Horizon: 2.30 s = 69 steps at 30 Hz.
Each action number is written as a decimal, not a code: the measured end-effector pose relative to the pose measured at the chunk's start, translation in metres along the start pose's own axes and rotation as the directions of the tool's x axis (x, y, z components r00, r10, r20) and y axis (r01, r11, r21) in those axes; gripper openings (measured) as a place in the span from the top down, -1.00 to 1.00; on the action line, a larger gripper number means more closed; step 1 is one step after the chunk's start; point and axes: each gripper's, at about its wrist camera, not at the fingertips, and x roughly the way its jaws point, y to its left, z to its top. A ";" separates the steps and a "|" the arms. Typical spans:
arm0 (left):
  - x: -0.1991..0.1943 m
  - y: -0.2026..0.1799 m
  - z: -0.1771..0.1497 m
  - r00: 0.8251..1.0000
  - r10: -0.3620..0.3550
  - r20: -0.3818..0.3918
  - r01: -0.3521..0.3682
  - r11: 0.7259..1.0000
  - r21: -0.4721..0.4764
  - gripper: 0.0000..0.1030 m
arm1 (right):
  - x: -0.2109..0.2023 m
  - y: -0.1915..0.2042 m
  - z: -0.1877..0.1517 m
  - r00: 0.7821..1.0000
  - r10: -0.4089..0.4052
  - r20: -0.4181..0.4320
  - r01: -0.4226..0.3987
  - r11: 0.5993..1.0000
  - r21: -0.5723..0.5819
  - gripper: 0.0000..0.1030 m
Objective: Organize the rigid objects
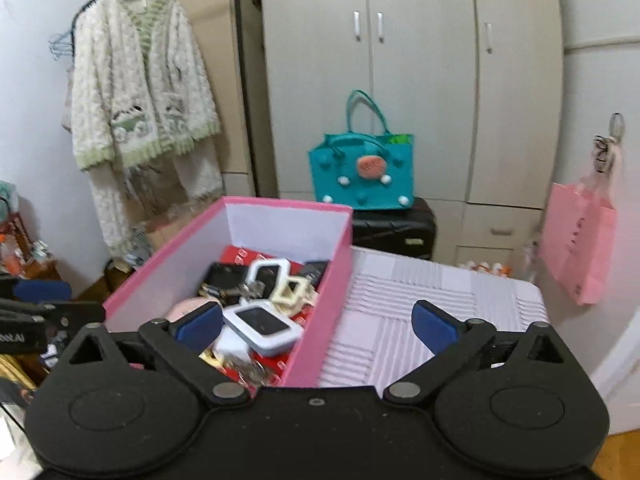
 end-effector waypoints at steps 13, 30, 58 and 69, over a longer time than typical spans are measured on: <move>-0.015 -0.031 -0.019 0.997 0.066 0.046 -0.066 0.998 -0.021 -1.00 | -0.050 -0.016 -0.025 0.987 -0.160 -0.006 0.160 0.984 0.084 -1.00; -0.029 -0.063 -0.036 0.987 0.135 0.086 -0.139 0.990 0.039 -1.00 | -0.079 -0.012 -0.048 0.984 -0.174 0.040 0.170 0.981 0.090 -1.00; -0.027 -0.071 -0.046 0.982 0.176 0.068 -0.179 0.983 0.040 -1.00 | -0.085 -0.013 -0.067 0.970 -0.231 0.078 0.225 0.971 0.085 -1.00; -0.029 -0.072 -0.049 0.978 0.196 0.075 -0.197 0.980 0.014 -1.00 | -0.085 -0.018 -0.071 0.970 -0.228 0.081 0.219 0.969 0.111 -1.00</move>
